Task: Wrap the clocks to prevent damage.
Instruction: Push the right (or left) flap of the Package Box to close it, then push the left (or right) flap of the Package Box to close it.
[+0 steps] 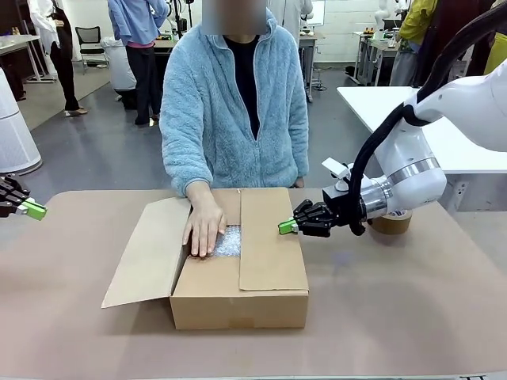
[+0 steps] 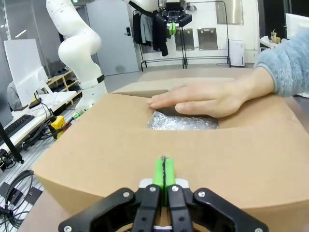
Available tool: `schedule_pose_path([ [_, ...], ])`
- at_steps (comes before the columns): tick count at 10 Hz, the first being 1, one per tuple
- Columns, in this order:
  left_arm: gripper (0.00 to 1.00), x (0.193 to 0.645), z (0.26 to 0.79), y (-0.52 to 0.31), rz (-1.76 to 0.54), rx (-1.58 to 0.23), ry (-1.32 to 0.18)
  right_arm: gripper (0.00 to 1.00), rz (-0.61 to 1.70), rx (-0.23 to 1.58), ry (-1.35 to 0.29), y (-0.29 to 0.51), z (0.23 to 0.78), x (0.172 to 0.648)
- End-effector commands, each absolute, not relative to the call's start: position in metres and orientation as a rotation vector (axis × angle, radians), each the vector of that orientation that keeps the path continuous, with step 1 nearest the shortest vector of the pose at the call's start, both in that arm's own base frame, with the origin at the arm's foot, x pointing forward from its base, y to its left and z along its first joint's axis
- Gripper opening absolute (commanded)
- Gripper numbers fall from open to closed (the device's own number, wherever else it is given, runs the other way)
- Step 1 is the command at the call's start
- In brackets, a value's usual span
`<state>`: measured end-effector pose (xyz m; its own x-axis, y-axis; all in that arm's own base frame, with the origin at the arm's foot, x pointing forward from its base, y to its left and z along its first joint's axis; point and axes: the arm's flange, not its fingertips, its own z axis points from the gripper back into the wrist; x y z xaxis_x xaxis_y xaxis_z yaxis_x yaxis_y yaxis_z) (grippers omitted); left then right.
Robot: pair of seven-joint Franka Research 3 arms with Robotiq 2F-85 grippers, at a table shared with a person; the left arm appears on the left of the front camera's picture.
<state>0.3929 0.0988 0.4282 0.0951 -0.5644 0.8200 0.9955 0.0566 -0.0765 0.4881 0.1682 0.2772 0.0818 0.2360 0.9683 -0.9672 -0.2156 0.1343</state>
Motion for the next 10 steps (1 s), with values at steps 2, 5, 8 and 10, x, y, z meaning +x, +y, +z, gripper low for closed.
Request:
schedule_pose_path([
  [2,0.01,0.392,0.43,0.099,-1.348,-0.786,-0.732,0.01,1.391,1.25,-0.841,0.168,0.277,0.488],
  [5,0.01,0.392,0.43,0.099,-1.348,-0.786,-0.732,0.01,1.391,1.25,-0.841,0.168,0.277,0.488],
  [8,0.01,0.392,0.43,0.099,-1.348,-0.786,-0.732,0.01,1.391,1.25,-0.841,0.168,0.277,0.488],
  [10,0.01,0.392,0.43,0.099,-1.348,-0.786,-0.732,0.01,1.391,1.25,-0.841,0.168,0.277,0.488],
])
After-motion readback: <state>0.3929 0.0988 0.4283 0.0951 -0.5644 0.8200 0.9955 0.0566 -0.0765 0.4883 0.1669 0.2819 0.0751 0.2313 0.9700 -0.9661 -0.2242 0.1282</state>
